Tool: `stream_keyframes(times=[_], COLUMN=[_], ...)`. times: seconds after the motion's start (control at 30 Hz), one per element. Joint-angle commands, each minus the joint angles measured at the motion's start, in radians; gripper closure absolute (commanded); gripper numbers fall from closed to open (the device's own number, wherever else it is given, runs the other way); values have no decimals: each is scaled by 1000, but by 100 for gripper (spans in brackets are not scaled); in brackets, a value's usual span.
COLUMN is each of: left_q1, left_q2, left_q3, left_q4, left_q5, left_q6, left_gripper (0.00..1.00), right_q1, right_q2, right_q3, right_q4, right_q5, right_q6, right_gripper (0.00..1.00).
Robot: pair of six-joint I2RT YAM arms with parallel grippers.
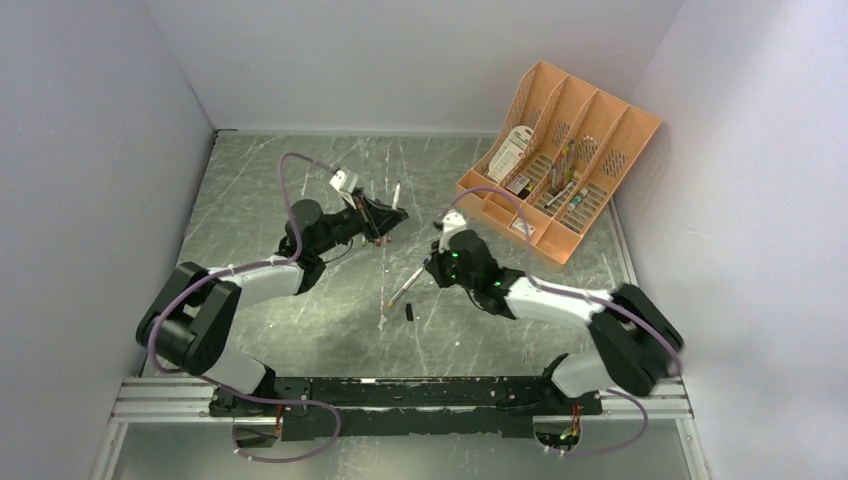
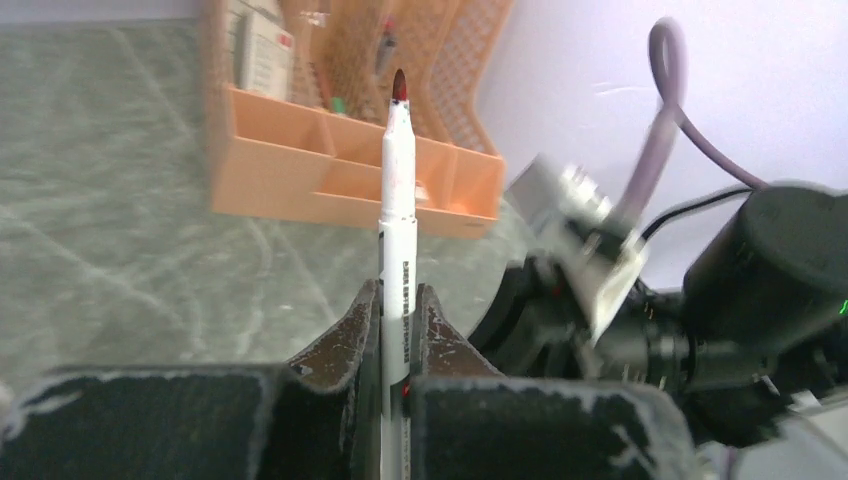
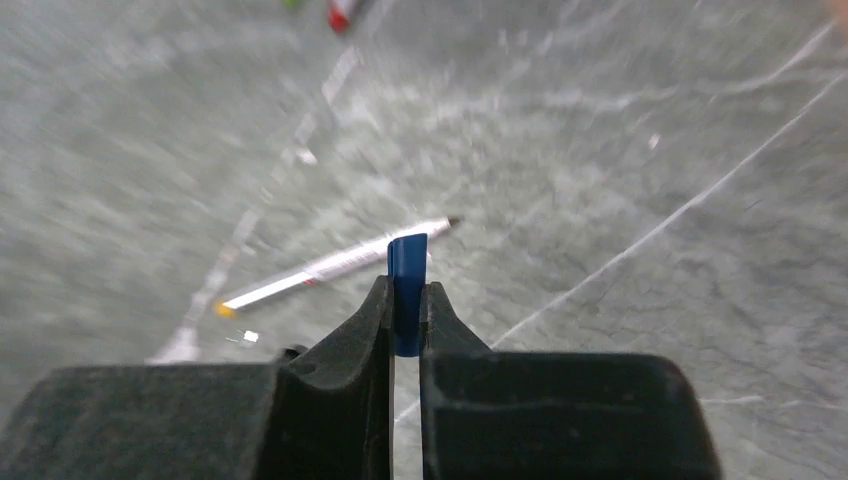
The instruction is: Insert the pens into the pen caps
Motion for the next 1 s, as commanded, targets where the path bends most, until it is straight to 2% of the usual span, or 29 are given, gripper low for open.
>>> stream_keyframes(times=[0.0, 0.13, 0.23, 0.33, 0.47, 0.7, 0.97], left_q1=[-42, -141, -221, -288, -323, -345, -349], left_q2=[111, 203, 246, 240, 231, 219, 241], left_q3=[-70, -59, -42, -39, -30, -15, 41], left_q4=[522, 832, 927, 928, 929, 930, 929], left_q5=[125, 84, 35, -37, -79, -103, -69], left_q6=[-368, -600, -686, -666, -663, -642, -645], left_gripper=[93, 93, 93, 93, 93, 93, 93], right_q1=[-30, -82, -133, -155, -172, -177, -178], right_q2=[-241, -393, -448, -477, -489, -512, -555], right_q3=[-64, -108, -92, -67, -33, -34, -56], right_q4=[185, 370, 453, 491, 516, 516, 476], right_q5=[26, 0, -32, -29, -33, -72, -66], right_q6=[152, 243, 304, 323, 330, 344, 338], right_gripper=[100, 100, 100, 100, 100, 100, 100])
